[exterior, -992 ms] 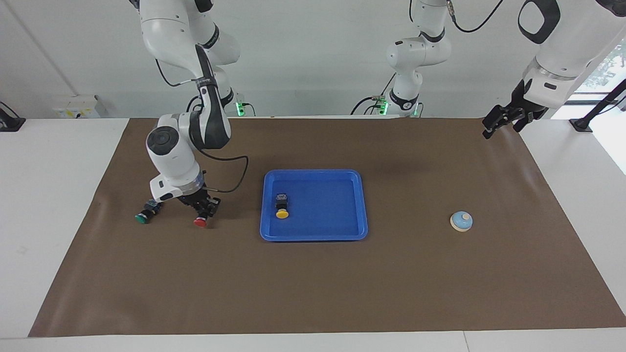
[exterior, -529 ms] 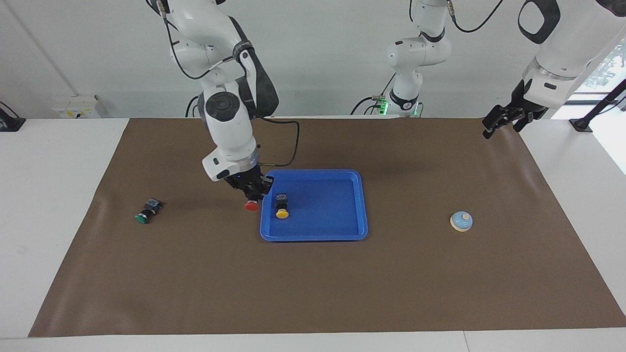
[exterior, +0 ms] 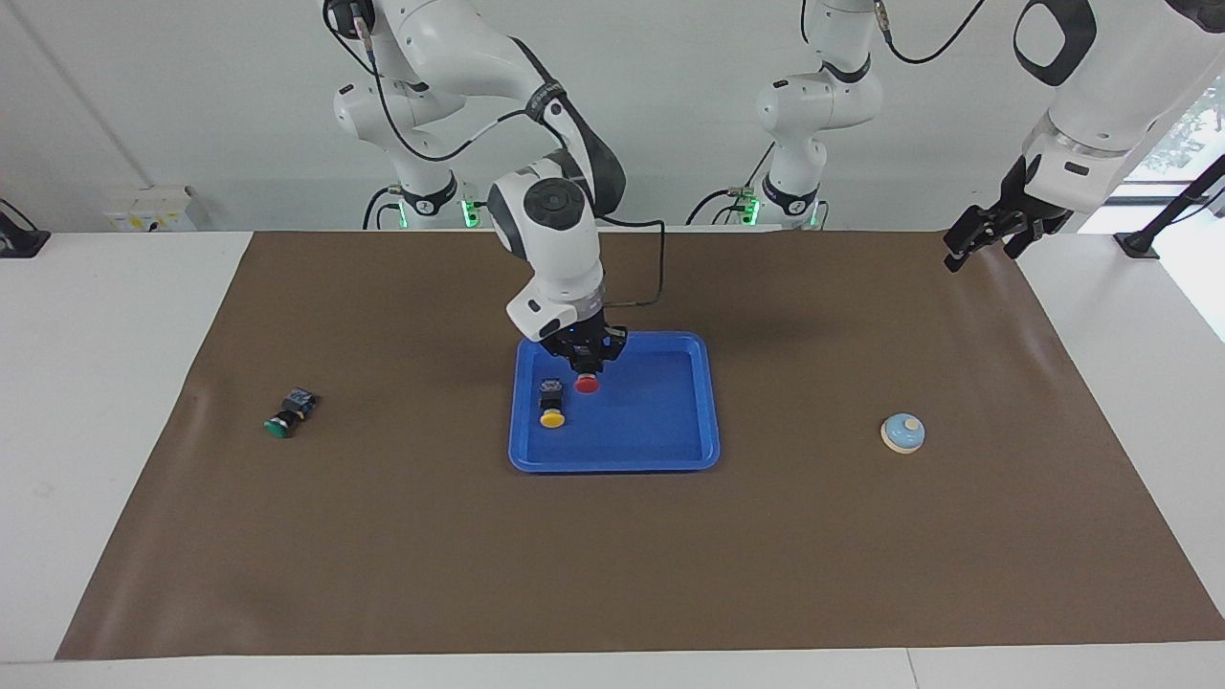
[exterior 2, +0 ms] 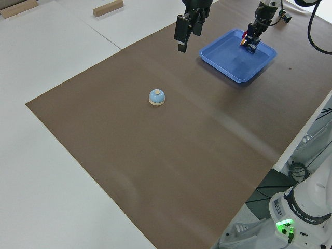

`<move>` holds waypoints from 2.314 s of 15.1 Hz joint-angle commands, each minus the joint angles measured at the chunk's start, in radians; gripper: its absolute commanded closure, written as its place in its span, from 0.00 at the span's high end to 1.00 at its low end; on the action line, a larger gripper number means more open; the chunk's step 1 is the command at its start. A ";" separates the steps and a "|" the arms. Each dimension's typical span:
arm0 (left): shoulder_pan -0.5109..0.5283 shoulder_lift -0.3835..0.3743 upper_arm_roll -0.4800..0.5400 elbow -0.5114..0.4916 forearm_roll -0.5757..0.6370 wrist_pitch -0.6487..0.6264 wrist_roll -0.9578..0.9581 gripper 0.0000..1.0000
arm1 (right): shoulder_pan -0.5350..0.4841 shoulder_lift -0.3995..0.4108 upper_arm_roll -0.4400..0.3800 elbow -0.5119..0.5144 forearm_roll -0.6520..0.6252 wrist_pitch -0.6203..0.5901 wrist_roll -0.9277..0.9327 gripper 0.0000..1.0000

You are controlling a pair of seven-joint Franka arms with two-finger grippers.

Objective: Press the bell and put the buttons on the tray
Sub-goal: 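Carry the red button into the tray beside the yellow one, then release the red button and move the right gripper to the green button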

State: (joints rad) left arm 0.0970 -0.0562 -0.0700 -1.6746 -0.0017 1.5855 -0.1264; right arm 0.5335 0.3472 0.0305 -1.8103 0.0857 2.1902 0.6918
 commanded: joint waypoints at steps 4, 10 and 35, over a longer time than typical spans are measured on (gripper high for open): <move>0.000 -0.025 0.001 -0.022 0.008 -0.007 -0.009 1.00 | -0.006 0.085 -0.004 -0.010 0.006 0.106 0.008 0.00; 0.000 -0.025 0.001 -0.022 0.008 -0.007 -0.009 1.00 | -0.010 0.073 -0.004 -0.090 0.005 0.178 0.011 0.48; 0.000 -0.025 0.001 -0.022 0.008 -0.007 -0.007 1.00 | -0.667 -0.237 -0.018 -0.222 -0.122 -0.103 -0.442 1.00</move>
State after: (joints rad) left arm 0.0970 -0.0562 -0.0700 -1.6746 -0.0017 1.5855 -0.1264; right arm -0.1043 0.1539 -0.0034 -1.9331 -0.0032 1.9961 0.2615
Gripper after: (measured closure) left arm 0.000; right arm 0.000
